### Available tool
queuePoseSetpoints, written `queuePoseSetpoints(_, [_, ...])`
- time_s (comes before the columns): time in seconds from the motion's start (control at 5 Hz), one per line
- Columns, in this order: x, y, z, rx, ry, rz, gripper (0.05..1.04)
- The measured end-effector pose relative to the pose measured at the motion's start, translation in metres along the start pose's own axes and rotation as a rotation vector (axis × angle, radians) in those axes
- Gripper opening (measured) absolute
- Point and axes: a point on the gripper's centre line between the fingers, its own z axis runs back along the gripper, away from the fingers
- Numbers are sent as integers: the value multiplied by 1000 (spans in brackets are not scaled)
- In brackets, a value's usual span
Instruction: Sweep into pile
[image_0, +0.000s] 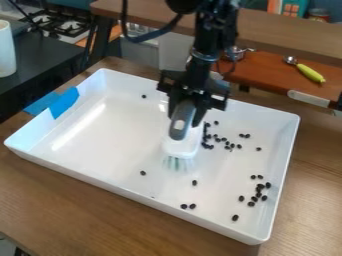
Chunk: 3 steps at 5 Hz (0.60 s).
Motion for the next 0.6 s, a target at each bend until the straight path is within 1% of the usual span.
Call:
queuePoseSetpoints(0.4, [-13, -49, 12, -15, 3, -25, 488])
queuePoseSetpoints(0.6, [-16, -70, 17, -26, 23, -41, 488])
